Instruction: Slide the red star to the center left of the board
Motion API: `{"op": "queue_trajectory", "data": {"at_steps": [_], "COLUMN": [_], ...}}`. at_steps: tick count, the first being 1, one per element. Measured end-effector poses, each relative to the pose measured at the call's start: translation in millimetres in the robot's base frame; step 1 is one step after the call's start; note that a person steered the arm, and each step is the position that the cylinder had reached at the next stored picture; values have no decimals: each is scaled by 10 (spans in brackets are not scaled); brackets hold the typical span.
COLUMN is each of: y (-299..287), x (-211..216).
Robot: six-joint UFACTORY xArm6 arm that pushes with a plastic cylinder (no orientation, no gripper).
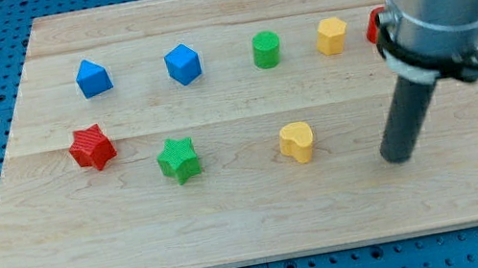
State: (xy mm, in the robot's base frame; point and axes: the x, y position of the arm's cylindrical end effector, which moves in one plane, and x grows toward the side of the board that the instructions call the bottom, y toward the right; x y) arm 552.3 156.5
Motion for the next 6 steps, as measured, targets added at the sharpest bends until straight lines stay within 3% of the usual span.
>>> {"op": "queue_trajectory", "data": {"at_steps": [1, 2, 5, 6], "y": [-297, -979, -2983, -2997], "x": [-100, 21, -217, -773]}}
